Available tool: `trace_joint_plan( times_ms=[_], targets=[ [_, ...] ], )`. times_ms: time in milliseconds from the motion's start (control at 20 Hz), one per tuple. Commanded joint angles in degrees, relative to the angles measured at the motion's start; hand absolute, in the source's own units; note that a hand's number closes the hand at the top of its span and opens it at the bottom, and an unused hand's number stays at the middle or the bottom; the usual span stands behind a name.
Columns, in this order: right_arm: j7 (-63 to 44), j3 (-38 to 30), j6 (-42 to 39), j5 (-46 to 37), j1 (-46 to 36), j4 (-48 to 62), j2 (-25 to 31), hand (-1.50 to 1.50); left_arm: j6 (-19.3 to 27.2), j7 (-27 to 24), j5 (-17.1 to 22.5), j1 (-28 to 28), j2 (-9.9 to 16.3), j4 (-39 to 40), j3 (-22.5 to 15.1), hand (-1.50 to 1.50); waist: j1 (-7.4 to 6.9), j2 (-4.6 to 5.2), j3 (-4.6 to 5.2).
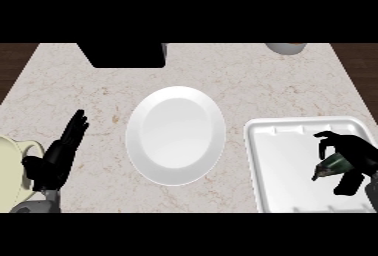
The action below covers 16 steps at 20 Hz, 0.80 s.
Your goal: Pick the eggplant from the tray and place it in the plate
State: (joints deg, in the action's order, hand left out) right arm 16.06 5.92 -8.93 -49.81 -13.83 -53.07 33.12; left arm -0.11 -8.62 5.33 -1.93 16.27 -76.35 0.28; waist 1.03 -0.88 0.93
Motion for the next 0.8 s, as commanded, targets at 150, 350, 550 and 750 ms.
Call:
trace_joint_plan(
  times_ms=[150, 350, 550, 750],
  targets=[
    [-14.4, -7.3, 17.2, 3.3, 10.8, -12.8, -11.5, 1.50, 0.8, 1.0, 1.6, 1.7, 0.6, 0.6, 2.7, 0.00, 5.46, -1.11, -0.67],
    [-18.6, -4.0, 19.2, 1.6, 18.4, -26.6, -16.2, 1.50, 1.7, 0.9, 0.4, 3.2, 0.4, -1.5, 1.9, 0.00, 4.23, -0.95, -0.62],
    [-21.2, -1.3, 20.4, -1.2, 26.0, -42.5, -16.5, 1.50, 1.0, 0.5, 1.2, 2.6, 1.4, -1.2, 3.2, 0.00, 4.38, -0.68, -0.52],
    [-28.1, 3.3, 21.3, -6.6, 32.1, -60.3, -19.0, 1.50, 0.0, 1.5, 1.2, 1.4, 1.3, -0.5, 2.6, 0.00, 3.29, -0.12, -0.58]
  ],
)
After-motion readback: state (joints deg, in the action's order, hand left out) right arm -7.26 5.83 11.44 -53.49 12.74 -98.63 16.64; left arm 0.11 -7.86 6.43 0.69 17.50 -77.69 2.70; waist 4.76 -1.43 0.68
